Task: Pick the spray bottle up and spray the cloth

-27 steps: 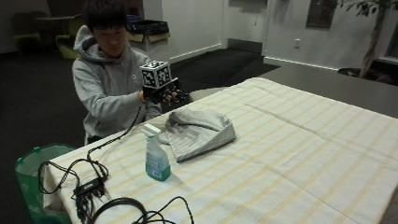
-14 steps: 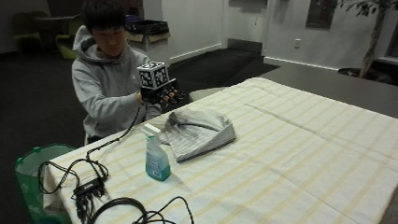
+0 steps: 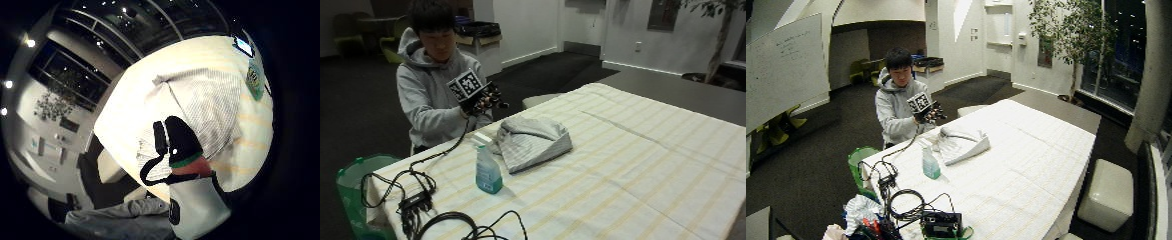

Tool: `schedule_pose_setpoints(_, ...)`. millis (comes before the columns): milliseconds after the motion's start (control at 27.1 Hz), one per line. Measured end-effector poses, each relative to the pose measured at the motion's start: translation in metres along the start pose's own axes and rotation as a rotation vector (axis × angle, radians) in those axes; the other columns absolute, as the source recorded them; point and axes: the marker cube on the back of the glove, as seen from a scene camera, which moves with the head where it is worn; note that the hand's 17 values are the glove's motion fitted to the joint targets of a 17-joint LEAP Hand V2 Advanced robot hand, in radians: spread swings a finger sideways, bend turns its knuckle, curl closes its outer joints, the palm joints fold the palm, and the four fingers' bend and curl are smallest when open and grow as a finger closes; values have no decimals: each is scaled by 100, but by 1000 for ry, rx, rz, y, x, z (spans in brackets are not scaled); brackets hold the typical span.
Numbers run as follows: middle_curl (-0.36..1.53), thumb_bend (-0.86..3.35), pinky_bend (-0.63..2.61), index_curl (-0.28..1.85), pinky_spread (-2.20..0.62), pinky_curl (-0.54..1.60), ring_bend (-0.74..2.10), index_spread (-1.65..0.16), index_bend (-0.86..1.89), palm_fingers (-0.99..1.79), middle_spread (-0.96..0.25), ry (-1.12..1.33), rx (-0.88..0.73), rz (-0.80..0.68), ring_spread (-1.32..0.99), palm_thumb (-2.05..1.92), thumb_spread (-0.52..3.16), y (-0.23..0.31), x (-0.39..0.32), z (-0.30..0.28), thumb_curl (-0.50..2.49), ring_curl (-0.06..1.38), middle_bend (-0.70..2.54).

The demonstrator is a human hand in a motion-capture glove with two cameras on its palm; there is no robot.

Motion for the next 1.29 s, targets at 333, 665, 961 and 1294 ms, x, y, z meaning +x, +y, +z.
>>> schedule_pose_setpoints(333,26,4,50,20,26,29,26,-35,13,7,1,-95,148,56,11,60,105,1,29,-6,31,18,23)
schedule_pose_setpoints(665,28,-1,50,21,26,30,27,-33,13,6,1,-202,151,48,11,63,105,-4,60,-9,34,20,23)
schedule_pose_setpoints(961,30,-2,52,19,26,32,29,-31,10,1,2,-258,157,135,11,64,104,-17,98,-5,36,22,25)
schedule_pose_setpoints(1294,31,-2,55,17,26,33,31,-29,9,-3,4,-356,76,185,11,65,103,-35,132,-2,37,23,25)
